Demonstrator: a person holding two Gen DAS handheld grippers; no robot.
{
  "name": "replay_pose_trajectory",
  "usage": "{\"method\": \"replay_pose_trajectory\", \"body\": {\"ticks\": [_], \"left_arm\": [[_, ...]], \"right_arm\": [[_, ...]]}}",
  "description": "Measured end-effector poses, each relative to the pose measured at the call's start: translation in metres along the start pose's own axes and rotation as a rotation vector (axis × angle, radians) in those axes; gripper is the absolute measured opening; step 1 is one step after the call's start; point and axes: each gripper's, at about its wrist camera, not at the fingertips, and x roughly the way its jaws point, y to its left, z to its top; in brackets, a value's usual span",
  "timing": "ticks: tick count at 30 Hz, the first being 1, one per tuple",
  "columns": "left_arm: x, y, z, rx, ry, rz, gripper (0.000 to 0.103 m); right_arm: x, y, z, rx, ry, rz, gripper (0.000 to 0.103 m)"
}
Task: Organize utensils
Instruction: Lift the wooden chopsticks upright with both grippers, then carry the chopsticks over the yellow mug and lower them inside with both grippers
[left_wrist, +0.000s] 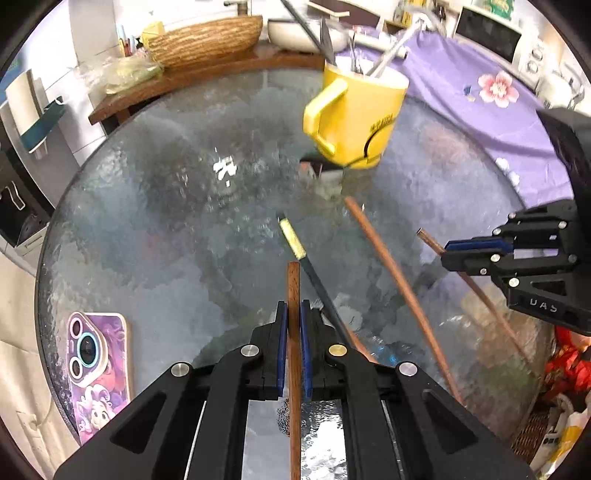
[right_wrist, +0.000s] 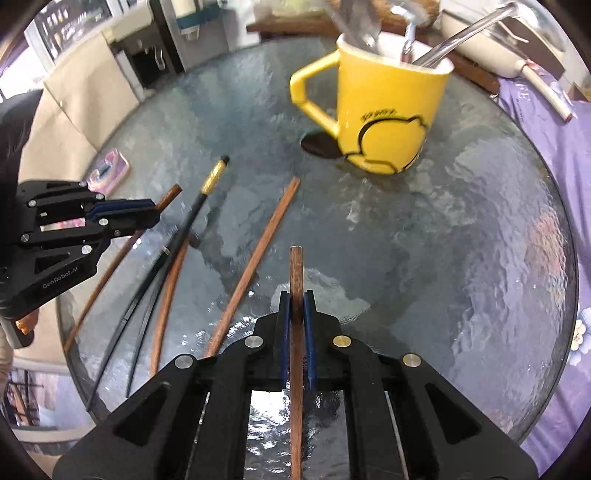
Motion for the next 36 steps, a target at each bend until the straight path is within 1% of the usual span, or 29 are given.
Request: {"method": "replay_pose_trajectory", "body": {"ticks": [5,8,14,18,26,32,36], "left_arm": [[-0.029,-0.004,0.007,-0.007,-0.095,-0.009,0.006],[-0.044,-0.007,0.011,-0.005,-0.14,-0.011,0.006],[-0.06,-0.015,0.013,0.008,-0.183,-0.021,0.006],[-0.068,-0.024,0.015,0.018,-0.201,-0.023,0.006],[-0.083,-0.029,0.019,0.029,-0.238,-0.038,0.006],[-0.101,-0.031,0.027,0.03,-0.291,-0.048,0.006],[-0.113,-0.037,0.034,0.041,-0.331,-0.053,0.006]], "right_arm": [[-0.031,-0.014,-0.005,0.038,-0.104,0.02,0.008],[-0.043,-0.01,-0.002,0.055,-0.145,0.042,0.008],[-0.069,-0.009,-0.002,0.049,-0.208,0.051,0.008],[-0.075,-0.004,-0.002,0.042,-0.222,0.049,0.008],[-0.09,0.002,-0.002,0.034,-0.268,0.059,0.008],[-0.113,0.005,0.003,0.026,-0.324,0.074,0.008],[-0.13,0.004,0.009,0.029,-0.365,0.067,0.008]]}}
